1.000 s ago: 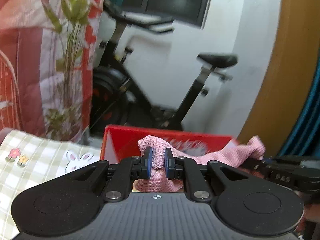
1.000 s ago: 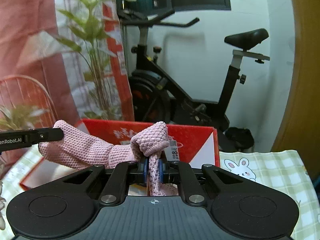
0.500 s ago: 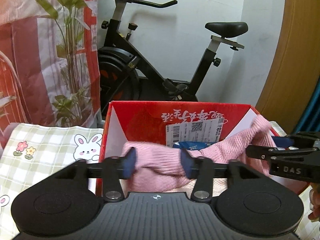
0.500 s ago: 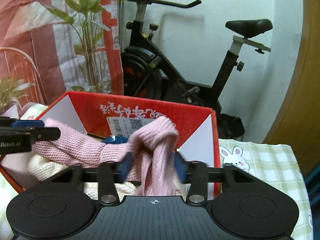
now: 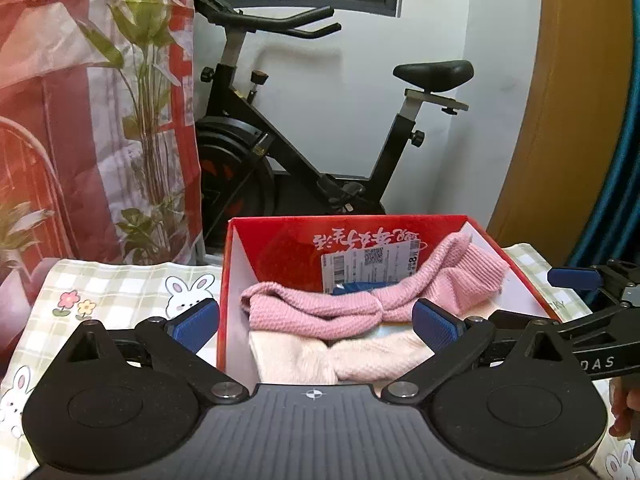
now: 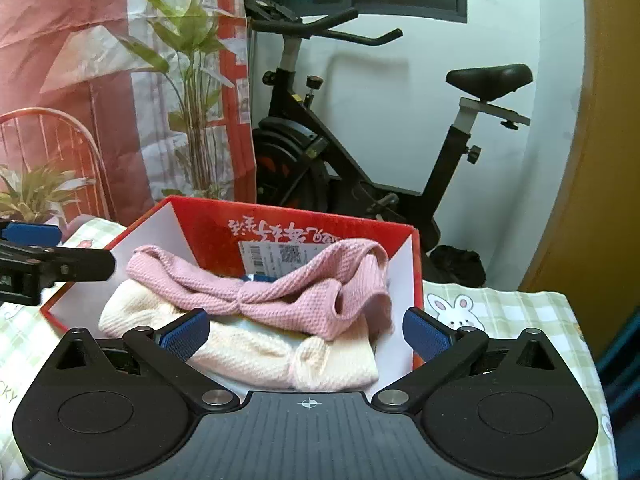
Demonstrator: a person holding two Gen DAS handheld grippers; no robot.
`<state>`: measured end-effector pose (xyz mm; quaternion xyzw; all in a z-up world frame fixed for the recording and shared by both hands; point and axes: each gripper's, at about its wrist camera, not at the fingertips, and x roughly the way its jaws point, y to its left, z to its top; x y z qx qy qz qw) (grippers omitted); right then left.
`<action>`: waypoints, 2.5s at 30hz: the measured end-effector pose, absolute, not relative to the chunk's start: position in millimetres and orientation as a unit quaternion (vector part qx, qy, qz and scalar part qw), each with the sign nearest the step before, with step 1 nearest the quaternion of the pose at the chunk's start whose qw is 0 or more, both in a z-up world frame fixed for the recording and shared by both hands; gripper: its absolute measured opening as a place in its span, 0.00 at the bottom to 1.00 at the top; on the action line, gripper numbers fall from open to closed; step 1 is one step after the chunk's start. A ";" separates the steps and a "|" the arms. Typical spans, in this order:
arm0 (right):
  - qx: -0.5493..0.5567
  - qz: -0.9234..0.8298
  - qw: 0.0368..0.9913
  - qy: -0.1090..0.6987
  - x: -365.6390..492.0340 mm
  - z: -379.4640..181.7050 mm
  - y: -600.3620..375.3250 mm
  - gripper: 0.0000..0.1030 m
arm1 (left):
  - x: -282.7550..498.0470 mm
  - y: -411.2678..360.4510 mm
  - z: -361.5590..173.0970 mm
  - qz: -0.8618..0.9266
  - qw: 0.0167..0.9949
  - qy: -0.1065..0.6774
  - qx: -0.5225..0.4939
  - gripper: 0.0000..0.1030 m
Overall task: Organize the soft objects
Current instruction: 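Lower the pink towel into the box and open the left gripper, then move the open left gripper back to the black eye mask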
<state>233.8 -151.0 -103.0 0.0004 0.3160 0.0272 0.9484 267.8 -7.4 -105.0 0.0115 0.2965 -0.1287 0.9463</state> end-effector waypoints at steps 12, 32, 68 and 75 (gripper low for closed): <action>0.017 0.042 0.958 0.284 176.2 -104.5 -131.1 1.00 | 212.9 11.8 -114.3 -0.116 0.947 0.300 0.027 1.00; 0.062 -0.002 0.971 0.232 89.6 -170.9 -124.5 1.00 | 158.8 17.6 -164.1 -0.099 0.952 0.289 -0.011 1.00; 0.033 0.025 0.956 0.292 50.4 -216.9 -114.0 1.00 | 123.6 33.7 -224.2 -0.096 0.929 0.355 -0.048 1.00; 0.026 0.026 0.954 0.297 50.9 -217.4 -114.4 1.00 | 121.7 34.0 -227.1 -0.088 0.929 0.358 -0.045 0.99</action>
